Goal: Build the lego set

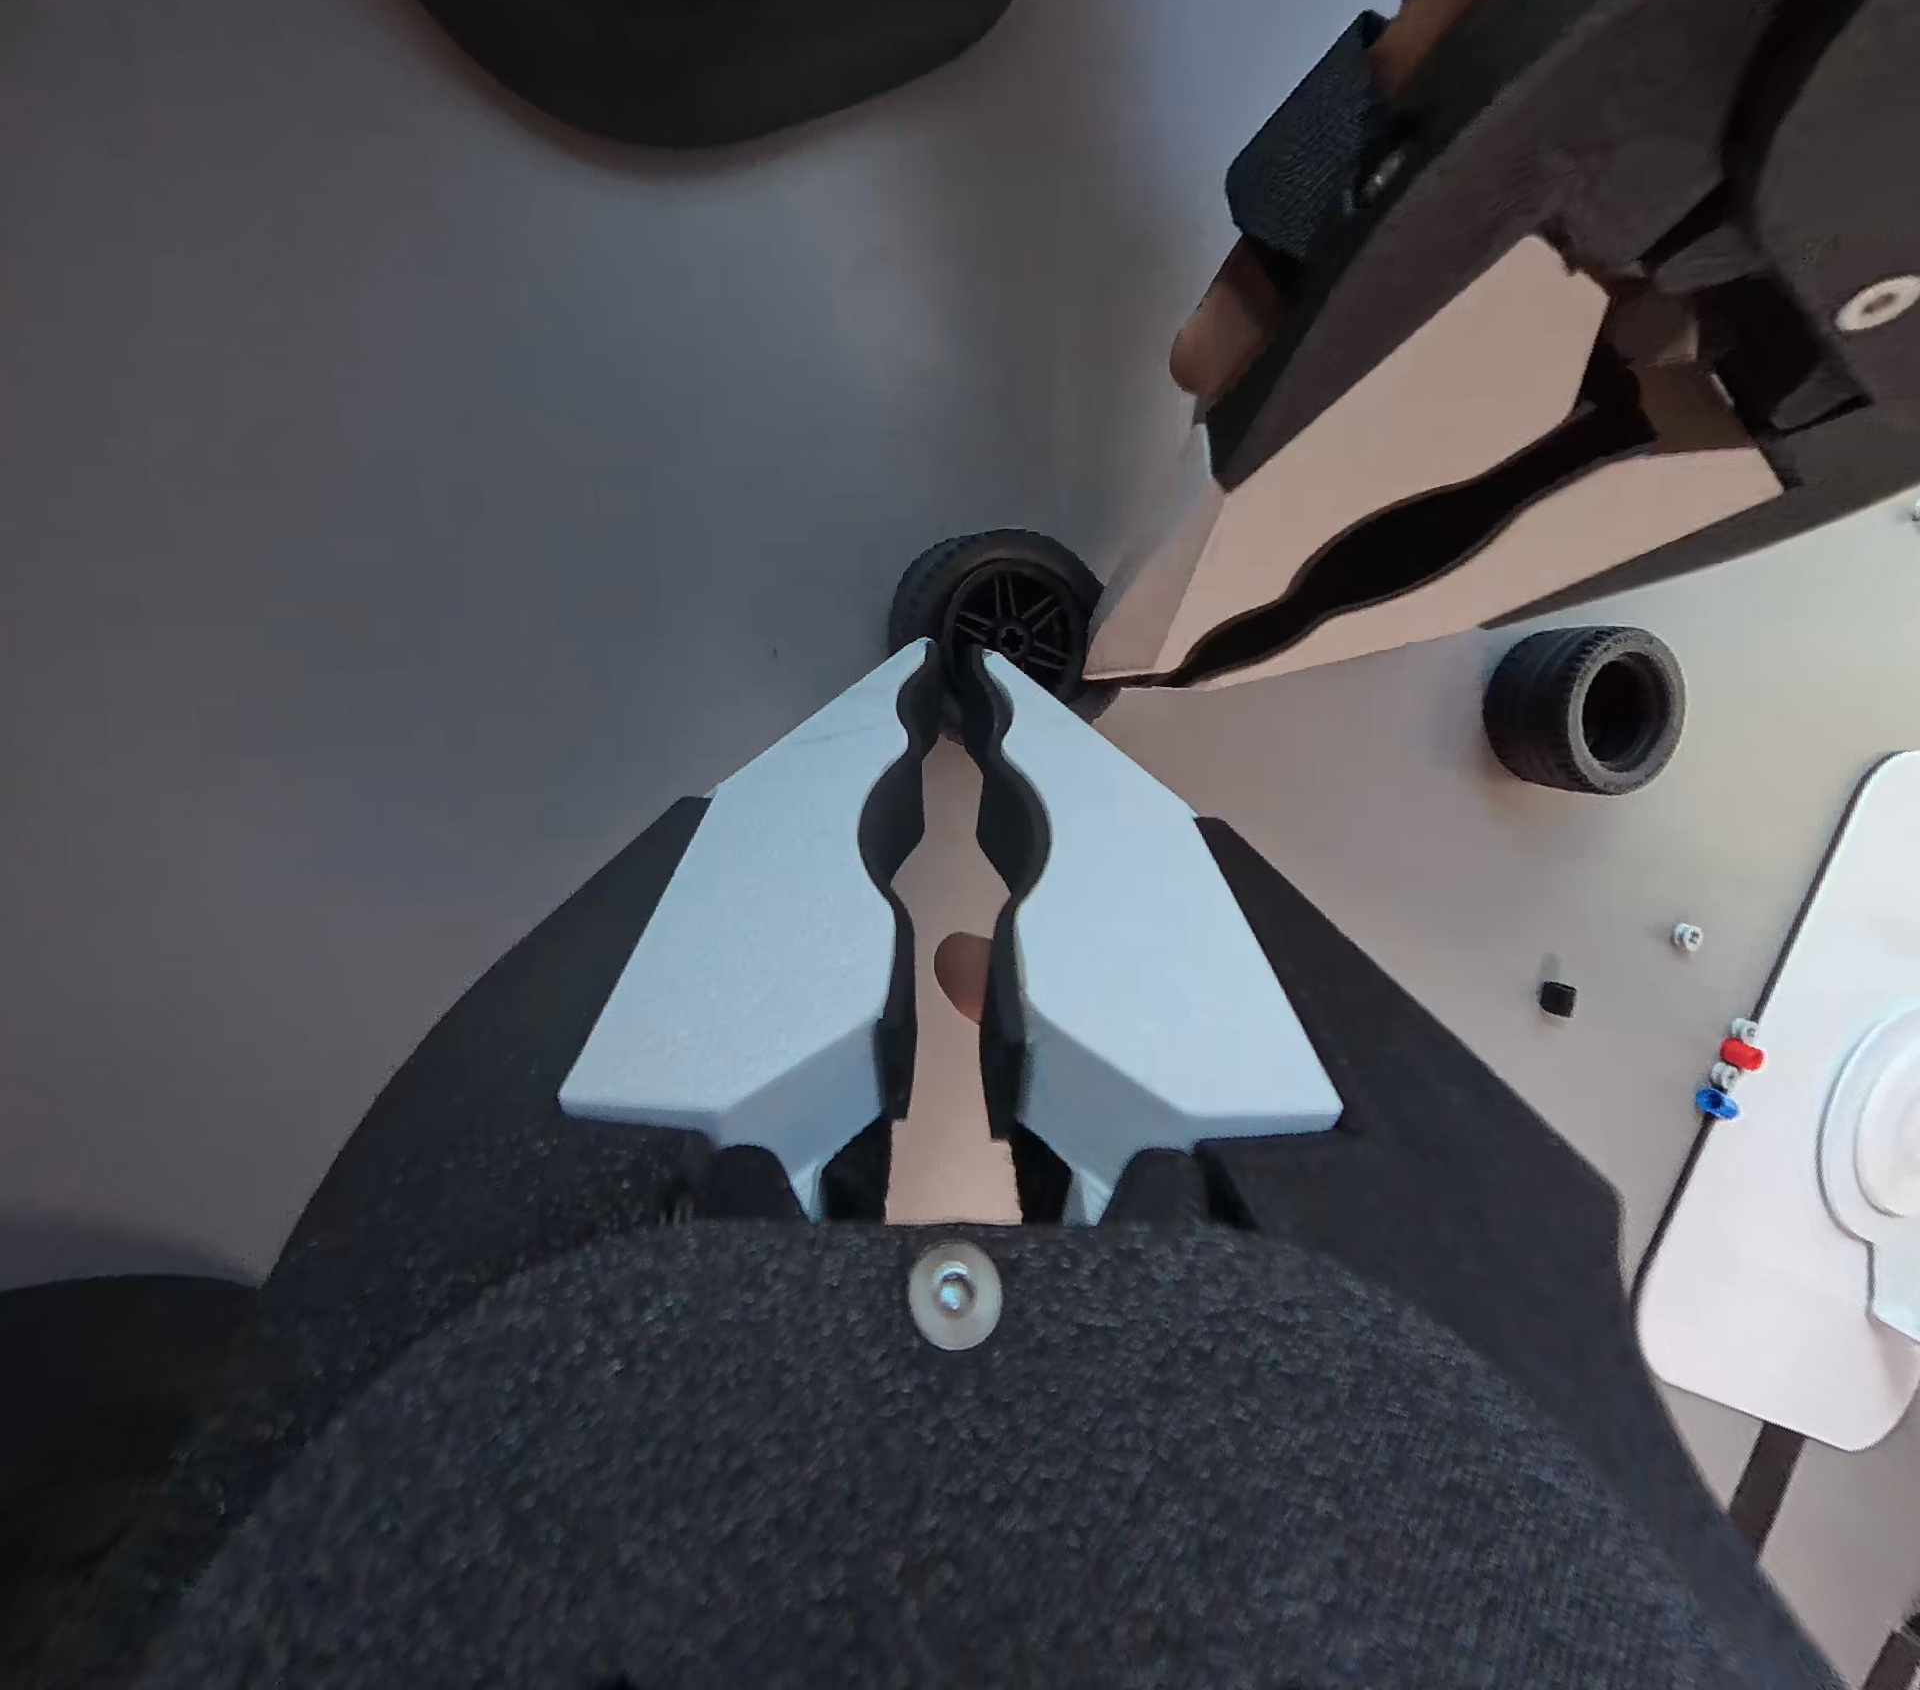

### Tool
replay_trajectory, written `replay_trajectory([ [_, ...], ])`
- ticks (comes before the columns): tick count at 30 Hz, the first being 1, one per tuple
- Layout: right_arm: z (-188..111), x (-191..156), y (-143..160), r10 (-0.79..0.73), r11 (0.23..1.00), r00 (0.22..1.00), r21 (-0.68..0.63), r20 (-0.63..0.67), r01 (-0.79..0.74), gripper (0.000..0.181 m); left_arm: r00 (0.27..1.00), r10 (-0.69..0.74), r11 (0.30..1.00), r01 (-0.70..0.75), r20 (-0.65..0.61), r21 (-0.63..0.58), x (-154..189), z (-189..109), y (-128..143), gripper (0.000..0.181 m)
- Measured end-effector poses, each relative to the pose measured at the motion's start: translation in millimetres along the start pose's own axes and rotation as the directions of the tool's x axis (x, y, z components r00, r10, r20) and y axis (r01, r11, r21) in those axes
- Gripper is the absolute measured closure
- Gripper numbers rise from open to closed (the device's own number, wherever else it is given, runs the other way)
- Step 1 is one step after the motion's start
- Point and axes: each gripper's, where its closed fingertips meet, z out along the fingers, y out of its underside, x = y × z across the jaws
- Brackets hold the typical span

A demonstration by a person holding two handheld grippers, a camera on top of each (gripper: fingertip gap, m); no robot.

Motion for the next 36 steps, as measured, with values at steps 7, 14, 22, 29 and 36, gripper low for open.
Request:
replay_trajectory([
  [7,-2,-1,-1,0.133,0.989,0.991,0.065,0.000,-0.133,0.179,0.996,-0.037,0.997,0.042,-0.080,0.061,6,-10,-2,0.174],
  [14,-2,1,-2,0.108,0.989,0.993,0.106,-0.047,-0.103,0.180,0.965,-0.186,0.969,0.211,-0.187,0.126,0,-24,-2,0.166],
  [22,-2,2,-2,0.109,0.988,0.993,0.118,-0.053,-0.102,0.180,0.961,-0.199,0.972,0.219,-0.191,0.088,10,-8,3,0.174],
  [29,-2,1,-2,-0.010,0.994,0.992,0.102,-0.127,0.023,0.181,0.811,-0.467,0.835,0.536,-0.352,0.128,8,-7,3,0.172],
  [36,-5,3,-2,0.116,0.988,0.989,0.117,-0.097,-0.104,0.181,0.980,-0.161,0.946,0.186,-0.115,0.265,23,-24,-10,0.161],
])
